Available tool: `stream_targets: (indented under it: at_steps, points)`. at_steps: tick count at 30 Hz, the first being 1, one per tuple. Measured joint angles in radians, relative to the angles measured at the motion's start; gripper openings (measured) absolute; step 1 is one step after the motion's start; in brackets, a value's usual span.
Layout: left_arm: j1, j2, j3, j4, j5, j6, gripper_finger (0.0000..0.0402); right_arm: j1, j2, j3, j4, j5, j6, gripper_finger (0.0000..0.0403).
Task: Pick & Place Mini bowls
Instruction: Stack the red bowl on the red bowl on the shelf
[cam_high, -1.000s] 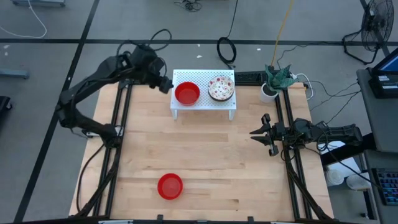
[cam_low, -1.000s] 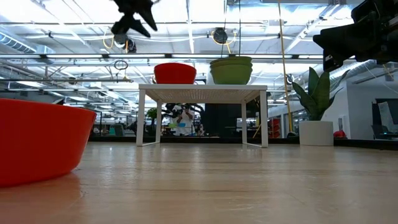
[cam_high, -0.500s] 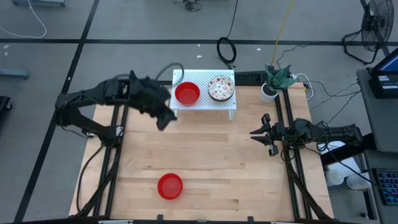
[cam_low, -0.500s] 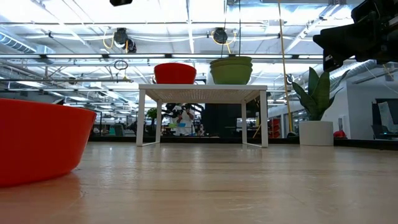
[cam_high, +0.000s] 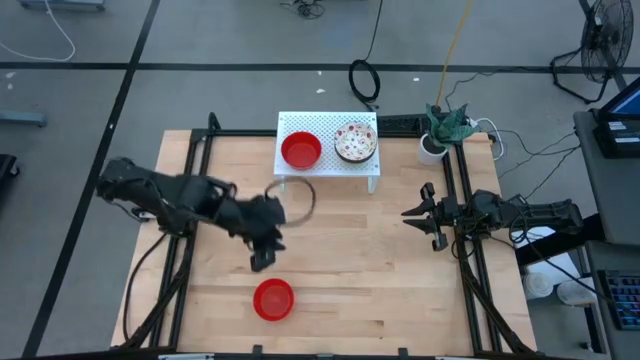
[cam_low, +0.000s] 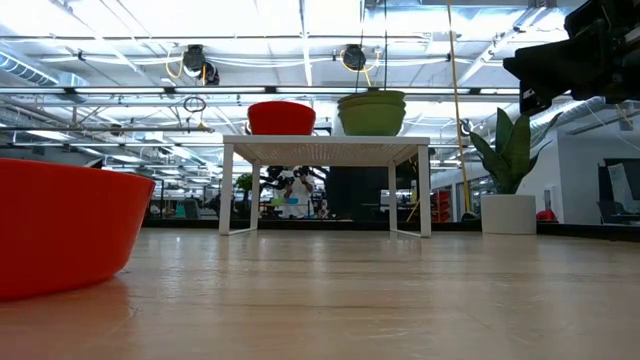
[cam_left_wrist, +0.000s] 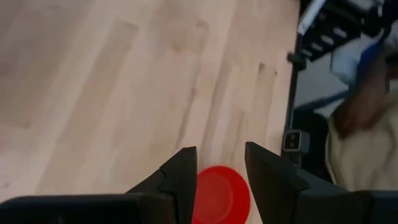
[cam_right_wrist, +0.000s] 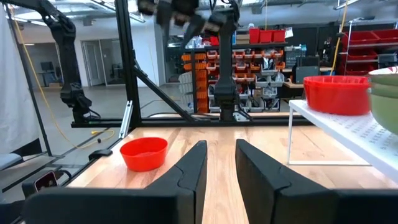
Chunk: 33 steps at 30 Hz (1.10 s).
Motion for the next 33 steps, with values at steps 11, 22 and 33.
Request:
stream_targets:
  at_steps: [11, 22, 33]
  points:
    - [-0.166, 0.213, 0.000, -0.016, -0.041, 0.159, 0.0138, 0.000, 0.000, 0.000, 0.006, 0.000, 0.000, 0.0073]
    - [-0.201, 0.452, 0.000, -0.083, -0.011, 0.130, 0.0138, 0.000, 0.000, 0.000, 0.006, 0.000, 0.000, 0.0073]
    - [-0.236, 0.509, -0.018, -0.236, -0.014, -0.014, 0.0138, 0.000, 0.000, 0.000, 0.006, 0.000, 0.000, 0.0073]
